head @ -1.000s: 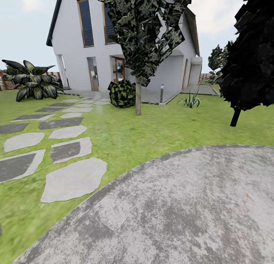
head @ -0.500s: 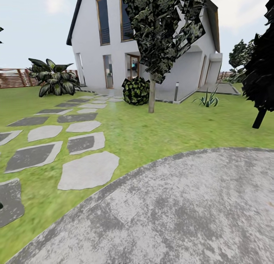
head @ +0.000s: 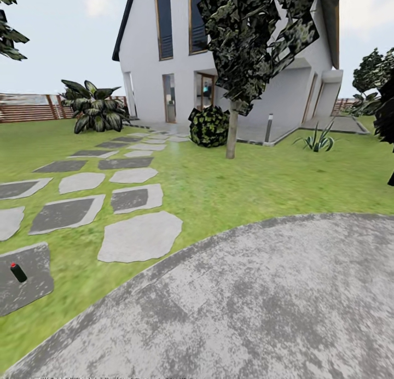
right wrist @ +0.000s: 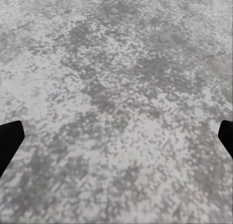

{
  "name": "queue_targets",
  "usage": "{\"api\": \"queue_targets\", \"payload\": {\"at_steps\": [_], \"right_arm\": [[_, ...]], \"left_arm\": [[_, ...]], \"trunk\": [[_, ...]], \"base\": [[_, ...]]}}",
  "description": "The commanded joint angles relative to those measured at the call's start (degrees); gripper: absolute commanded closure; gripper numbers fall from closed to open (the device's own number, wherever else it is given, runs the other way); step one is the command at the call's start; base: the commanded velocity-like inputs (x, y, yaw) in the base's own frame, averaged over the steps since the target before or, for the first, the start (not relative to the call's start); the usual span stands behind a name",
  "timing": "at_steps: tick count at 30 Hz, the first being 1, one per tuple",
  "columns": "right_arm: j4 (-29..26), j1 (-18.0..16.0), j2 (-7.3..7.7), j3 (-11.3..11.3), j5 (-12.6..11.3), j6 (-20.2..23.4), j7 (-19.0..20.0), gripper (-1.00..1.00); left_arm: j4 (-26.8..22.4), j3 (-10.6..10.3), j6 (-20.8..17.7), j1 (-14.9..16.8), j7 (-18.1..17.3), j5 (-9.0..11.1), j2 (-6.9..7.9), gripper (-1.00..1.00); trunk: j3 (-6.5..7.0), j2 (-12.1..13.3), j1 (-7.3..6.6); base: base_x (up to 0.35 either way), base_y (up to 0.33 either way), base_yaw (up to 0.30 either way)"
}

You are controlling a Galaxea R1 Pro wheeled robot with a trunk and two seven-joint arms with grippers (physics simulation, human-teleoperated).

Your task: In the garden, pick up the pesticide atomizer on the floor and spray pesticide onto both trees until each tree trunk is fully covered.

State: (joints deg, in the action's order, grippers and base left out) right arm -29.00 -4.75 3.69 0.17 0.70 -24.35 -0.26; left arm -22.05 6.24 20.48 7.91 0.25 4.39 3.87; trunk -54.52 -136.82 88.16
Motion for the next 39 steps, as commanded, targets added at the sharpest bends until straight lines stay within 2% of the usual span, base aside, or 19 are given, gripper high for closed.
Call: {"api": "queue_targets", "payload": {"at_steps": [1, 22, 39], "right_arm": [[0.0, 0.0, 0.00, 0.0, 0.0, 0.0, 0.0, -1.00], [0.0, 0.0, 0.00, 0.0, 0.0, 0.0, 0.0, -1.00], [-0.1, 0.0, 0.02, 0.1, 0.1, -0.1, 0.2, -1.00]], "left_arm": [[0.0, 0.0, 0.0, 0.0, 0.0, 0.0, 0.00, -1.00], [0.2, 0.1, 0.0, 0.0, 0.1, 0.2, 0.13, -1.00], [0.2, 0.1, 0.0, -0.1, 0.2, 0.3, 0.26, -1.00]], "trunk": [[-0.08, 0.0, 0.00], [-1.82, 0.0, 0.00], [-2.94, 0.0, 0.00]], "base": [[0.000, 0.000, 0.154], [0.005, -0.003, 0.148], [0.220, -0.156, 0.157]]}}
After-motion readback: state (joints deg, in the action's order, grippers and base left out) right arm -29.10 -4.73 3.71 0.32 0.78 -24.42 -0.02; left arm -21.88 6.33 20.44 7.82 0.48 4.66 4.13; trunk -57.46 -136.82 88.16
